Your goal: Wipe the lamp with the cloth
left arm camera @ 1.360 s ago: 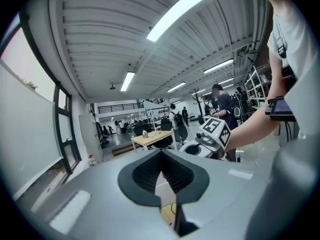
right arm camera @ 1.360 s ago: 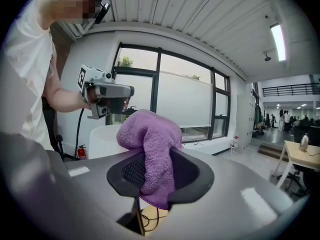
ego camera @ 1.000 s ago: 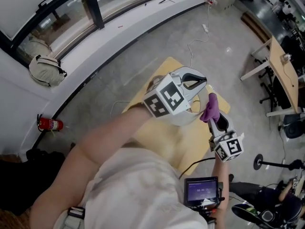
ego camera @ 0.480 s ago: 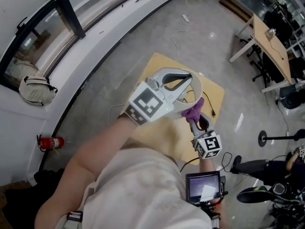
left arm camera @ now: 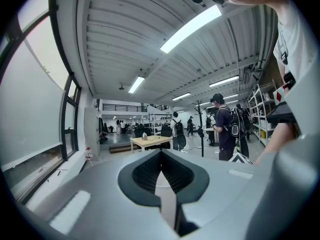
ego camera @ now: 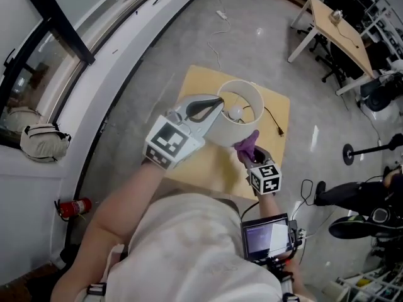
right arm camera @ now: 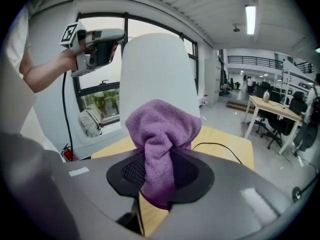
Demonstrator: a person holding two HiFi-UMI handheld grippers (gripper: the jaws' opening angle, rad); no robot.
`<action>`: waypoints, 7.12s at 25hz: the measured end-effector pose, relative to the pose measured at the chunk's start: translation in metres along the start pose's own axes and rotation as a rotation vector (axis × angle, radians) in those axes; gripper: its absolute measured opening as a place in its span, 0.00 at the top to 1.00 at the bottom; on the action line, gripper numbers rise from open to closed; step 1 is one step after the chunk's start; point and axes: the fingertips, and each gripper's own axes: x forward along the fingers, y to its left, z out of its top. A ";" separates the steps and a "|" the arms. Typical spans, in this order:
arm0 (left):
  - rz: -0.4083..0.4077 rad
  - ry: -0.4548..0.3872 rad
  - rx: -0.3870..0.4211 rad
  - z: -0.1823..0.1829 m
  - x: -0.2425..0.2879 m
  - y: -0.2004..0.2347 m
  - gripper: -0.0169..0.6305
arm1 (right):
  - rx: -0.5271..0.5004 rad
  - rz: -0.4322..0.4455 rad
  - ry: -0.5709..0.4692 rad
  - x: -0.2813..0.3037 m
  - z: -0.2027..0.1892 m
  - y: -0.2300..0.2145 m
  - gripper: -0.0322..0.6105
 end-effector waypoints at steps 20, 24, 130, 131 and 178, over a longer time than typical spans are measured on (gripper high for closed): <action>-0.052 0.017 -0.033 -0.033 -0.022 -0.031 0.97 | -0.254 -0.203 -0.315 -0.060 0.129 0.036 0.76; -0.037 0.015 -0.043 -0.029 -0.017 -0.040 0.97 | -0.259 -0.149 -0.166 -0.033 0.082 0.040 0.76; -0.166 -0.008 -0.244 -0.090 -0.088 0.121 0.97 | -1.230 0.364 1.054 0.080 0.232 0.072 0.77; -0.163 -0.007 -0.243 -0.088 -0.085 0.118 0.97 | -1.235 0.394 1.075 0.085 0.225 0.073 0.77; 0.002 0.171 -0.165 -0.087 -0.011 0.054 0.97 | -0.716 0.611 0.566 0.155 0.148 -0.087 0.78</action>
